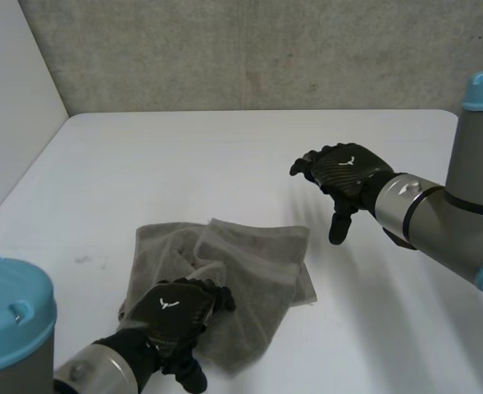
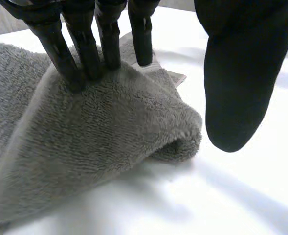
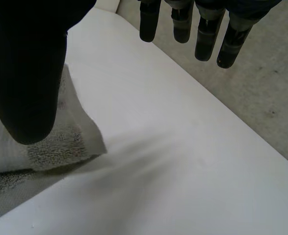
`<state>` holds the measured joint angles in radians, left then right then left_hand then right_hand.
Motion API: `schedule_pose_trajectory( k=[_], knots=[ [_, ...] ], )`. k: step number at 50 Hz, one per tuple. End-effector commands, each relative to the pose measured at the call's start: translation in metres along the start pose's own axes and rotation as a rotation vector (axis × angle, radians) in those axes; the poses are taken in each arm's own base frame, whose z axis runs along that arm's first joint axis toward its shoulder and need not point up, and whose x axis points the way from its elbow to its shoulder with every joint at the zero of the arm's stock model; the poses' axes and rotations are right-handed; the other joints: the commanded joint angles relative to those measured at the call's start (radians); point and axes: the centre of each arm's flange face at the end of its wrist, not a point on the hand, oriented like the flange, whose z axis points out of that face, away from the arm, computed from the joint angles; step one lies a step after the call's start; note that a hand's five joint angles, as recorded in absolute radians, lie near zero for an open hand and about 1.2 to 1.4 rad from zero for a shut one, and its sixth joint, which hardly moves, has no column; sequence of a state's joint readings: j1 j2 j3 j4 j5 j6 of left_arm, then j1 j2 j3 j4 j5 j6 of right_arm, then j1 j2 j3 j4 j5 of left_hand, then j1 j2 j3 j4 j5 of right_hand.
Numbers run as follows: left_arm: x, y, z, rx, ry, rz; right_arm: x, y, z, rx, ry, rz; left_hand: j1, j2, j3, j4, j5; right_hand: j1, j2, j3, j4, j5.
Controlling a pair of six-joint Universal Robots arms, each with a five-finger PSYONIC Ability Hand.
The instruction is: Fold the towel.
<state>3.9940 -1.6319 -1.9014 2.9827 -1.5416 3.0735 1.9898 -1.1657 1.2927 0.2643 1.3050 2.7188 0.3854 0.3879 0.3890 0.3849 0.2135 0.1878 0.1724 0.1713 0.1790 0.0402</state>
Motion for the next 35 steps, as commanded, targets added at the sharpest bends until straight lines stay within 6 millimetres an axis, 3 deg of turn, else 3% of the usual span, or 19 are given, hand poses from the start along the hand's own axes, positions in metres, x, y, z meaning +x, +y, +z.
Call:
schedule_pose_trajectory(
  k=[1, 5, 10, 13, 18, 24, 29, 35],
  knots=[
    [-0.023, -0.035, 0.001, 0.163, -0.079, -0.04, -0.015, 0.004, 0.013, 0.018, -0.08, -0.007, -0.143, -0.145, -0.146, -0.142, -0.145, -0.013, 0.002, 0.003, -0.004, -0.04],
    [-0.052, -0.057, 0.004, 0.28, -0.176, -0.077, -0.024, 0.002, 0.013, 0.024, -0.103, -0.015, -0.14, -0.142, -0.143, -0.139, -0.142, -0.013, 0.002, 0.003, -0.004, -0.04],
    [-0.077, -0.063, 0.008, 0.307, -0.247, -0.108, -0.064, -0.009, 0.003, 0.059, -0.202, -0.054, -0.143, -0.145, -0.146, -0.142, -0.145, 0.006, 0.021, 0.022, 0.014, -0.021],
    [-0.085, -0.055, 0.009, 0.27, -0.275, -0.126, -0.073, -0.012, 0.0, 0.071, -0.225, -0.064, -0.143, -0.145, -0.146, -0.142, -0.145, 0.023, 0.039, 0.04, 0.032, -0.003],
    [-0.089, -0.037, 0.011, 0.205, -0.29, -0.149, -0.105, -0.014, -0.002, 0.131, -0.326, -0.177, -0.128, -0.13, -0.132, -0.127, -0.131, 0.047, 0.062, 0.063, 0.056, 0.02],
    [-0.101, -0.02, 0.012, 0.144, -0.335, -0.189, -0.12, -0.008, 0.009, 0.143, -0.352, -0.271, -0.104, -0.107, -0.108, -0.104, -0.107, 0.053, 0.068, 0.069, 0.062, 0.026],
    [-0.102, -0.008, 0.011, 0.107, -0.343, -0.204, -0.139, 0.001, 0.017, 0.124, -0.406, -0.285, -0.069, -0.072, -0.073, -0.069, -0.072, 0.273, 0.288, 0.289, 0.281, 0.246],
    [-0.106, 0.002, 0.01, 0.075, -0.365, -0.218, -0.144, 0.009, 0.017, 0.101, -0.425, -0.276, -0.063, -0.066, -0.067, -0.063, -0.066, 0.385, 0.4, 0.401, 0.393, 0.358]
  ],
)
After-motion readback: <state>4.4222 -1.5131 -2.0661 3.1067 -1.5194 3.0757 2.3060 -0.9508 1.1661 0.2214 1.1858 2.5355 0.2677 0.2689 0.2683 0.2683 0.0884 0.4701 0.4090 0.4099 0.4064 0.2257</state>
